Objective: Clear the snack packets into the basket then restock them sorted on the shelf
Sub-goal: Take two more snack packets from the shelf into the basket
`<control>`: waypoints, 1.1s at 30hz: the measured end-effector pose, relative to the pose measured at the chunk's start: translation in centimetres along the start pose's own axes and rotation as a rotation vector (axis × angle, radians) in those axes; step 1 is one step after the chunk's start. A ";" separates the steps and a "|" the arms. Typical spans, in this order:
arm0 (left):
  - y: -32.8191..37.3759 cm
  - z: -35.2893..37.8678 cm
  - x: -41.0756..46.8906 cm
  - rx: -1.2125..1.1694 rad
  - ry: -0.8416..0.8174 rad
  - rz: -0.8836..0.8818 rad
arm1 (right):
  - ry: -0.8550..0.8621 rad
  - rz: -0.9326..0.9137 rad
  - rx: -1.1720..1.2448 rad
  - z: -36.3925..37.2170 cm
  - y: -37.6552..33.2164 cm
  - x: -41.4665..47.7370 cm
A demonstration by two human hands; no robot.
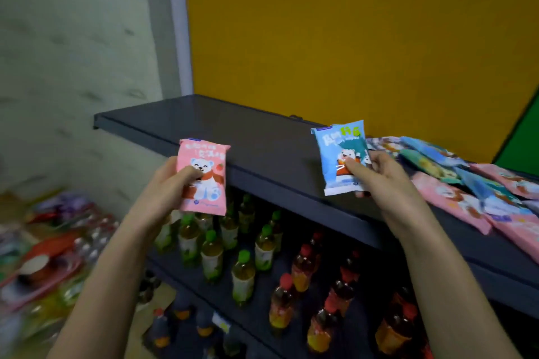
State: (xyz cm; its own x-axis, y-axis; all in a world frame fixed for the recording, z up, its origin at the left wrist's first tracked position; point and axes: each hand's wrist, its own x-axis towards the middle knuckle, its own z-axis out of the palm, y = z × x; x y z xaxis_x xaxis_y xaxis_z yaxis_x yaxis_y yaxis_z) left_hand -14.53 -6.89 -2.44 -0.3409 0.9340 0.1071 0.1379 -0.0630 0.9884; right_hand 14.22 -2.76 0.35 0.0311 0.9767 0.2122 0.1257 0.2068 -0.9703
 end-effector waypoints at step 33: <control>-40.7 -45.5 -29.2 -0.387 0.882 -0.920 | -1.008 0.633 -0.254 61.8 26.9 -33.0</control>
State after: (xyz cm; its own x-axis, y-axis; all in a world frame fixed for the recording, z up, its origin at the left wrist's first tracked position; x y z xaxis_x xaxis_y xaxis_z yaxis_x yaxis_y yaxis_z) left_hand -52.51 -47.59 -40.94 -0.6712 0.1599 -0.7239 -0.6872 0.2319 0.6884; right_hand -44.70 -25.90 -39.94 -0.6128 0.5303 -0.5858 0.5616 -0.2292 -0.7950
